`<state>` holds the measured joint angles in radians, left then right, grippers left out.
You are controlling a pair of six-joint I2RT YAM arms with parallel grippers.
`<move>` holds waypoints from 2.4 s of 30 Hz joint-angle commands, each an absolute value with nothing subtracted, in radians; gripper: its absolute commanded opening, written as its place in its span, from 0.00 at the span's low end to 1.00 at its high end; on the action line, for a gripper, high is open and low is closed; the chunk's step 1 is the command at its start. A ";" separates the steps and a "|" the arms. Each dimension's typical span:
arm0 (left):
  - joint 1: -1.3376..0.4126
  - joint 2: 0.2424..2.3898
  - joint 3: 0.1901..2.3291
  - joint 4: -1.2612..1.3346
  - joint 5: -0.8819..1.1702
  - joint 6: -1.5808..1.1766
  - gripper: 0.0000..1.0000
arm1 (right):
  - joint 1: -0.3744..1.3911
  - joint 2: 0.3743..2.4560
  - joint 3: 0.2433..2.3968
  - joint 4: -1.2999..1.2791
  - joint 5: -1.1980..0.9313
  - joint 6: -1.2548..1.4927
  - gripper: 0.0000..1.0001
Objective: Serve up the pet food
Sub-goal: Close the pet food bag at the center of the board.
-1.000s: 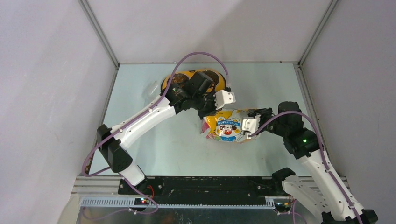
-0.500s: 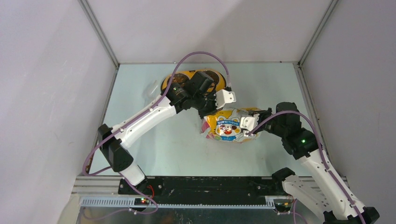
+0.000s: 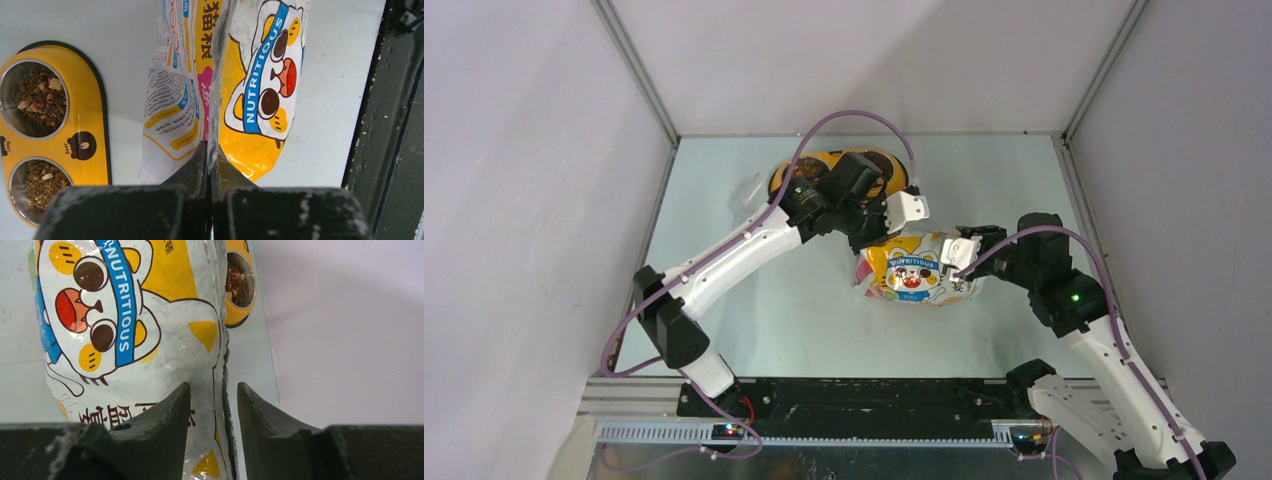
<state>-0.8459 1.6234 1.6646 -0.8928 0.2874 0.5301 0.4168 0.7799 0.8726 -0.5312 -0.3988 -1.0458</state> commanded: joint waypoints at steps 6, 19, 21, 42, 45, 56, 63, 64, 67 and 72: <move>-0.838 1.610 1.716 -0.862 0.245 0.527 0.00 | 0.438 0.810 0.914 -0.493 -0.440 -1.037 0.40; -0.842 1.617 1.725 -0.868 0.247 0.527 0.00 | 0.453 0.839 0.958 -0.479 -0.409 -1.005 0.00; -0.841 1.618 1.724 -0.869 0.246 0.527 0.00 | 0.451 0.840 0.966 -0.489 -0.423 -1.003 0.00; -0.848 1.614 1.726 -0.871 0.238 0.527 0.00 | 0.450 0.871 1.009 -0.523 -0.529 -0.928 0.31; -0.849 1.613 1.725 -0.870 0.237 0.527 0.00 | 0.449 0.854 0.987 -0.509 -0.498 -0.941 0.38; -0.849 1.615 1.724 -0.870 0.235 0.529 0.00 | 0.445 0.822 0.928 -0.515 -0.449 -1.015 0.24; -0.849 1.619 1.726 -0.872 0.237 0.529 0.00 | 0.445 0.804 0.905 -0.505 -0.420 -1.029 0.22; -0.849 1.618 1.726 -0.872 0.236 0.529 0.00 | 0.445 0.803 0.904 -0.502 -0.415 -1.034 0.19; -0.849 1.616 1.724 -0.873 0.236 0.529 0.00 | 0.446 0.800 0.904 -0.500 -0.402 -1.037 0.03; -0.851 1.616 1.725 -0.873 0.235 0.528 0.00 | 0.444 0.795 0.905 -0.490 -0.395 -1.026 0.00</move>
<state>-0.8543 1.6234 1.6695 -0.9016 0.2729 0.5301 0.4442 0.8131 0.9108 -0.5346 -0.4229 -1.0290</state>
